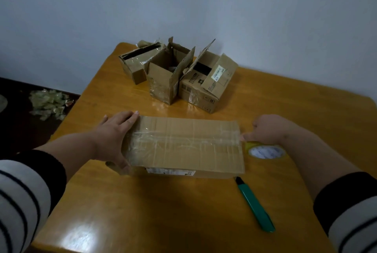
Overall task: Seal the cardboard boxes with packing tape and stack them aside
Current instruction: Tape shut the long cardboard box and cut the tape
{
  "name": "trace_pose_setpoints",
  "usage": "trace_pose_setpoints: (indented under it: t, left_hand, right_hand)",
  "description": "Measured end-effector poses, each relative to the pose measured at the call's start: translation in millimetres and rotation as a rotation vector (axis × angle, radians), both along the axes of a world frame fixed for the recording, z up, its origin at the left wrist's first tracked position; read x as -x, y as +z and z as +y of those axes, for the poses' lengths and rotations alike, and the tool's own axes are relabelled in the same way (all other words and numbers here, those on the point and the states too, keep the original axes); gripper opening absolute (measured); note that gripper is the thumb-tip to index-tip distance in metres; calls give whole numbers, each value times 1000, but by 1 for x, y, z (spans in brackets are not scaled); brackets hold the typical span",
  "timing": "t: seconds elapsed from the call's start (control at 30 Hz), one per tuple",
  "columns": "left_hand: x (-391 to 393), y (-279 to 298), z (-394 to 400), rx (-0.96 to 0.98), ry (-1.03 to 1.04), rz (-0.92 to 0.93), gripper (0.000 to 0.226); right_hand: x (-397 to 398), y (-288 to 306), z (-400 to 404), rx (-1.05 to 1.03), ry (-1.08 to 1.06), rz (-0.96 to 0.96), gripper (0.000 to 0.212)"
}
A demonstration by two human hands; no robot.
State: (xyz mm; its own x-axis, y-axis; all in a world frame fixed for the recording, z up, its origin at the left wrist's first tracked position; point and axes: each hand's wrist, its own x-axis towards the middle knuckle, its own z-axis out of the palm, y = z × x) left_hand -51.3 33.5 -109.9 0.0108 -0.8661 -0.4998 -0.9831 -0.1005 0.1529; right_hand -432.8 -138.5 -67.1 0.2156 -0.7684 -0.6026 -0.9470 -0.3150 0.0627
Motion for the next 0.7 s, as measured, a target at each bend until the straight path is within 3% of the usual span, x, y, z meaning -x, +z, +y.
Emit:
trace_pose_setpoints:
  t: [0.17, 0.43, 0.7]
  left_hand:
    - [2, 1, 0, -26, 5, -13, 162]
    - [2, 1, 0, -44, -3, -33, 161]
    - [4, -5, 12, -98, -46, -99, 145]
  right_hand:
    - [1, -15, 2, -8, -16, 64, 85]
    - [-1, -22, 4, 28, 20, 112, 78]
    - [-7, -24, -1, -30, 38, 192, 82]
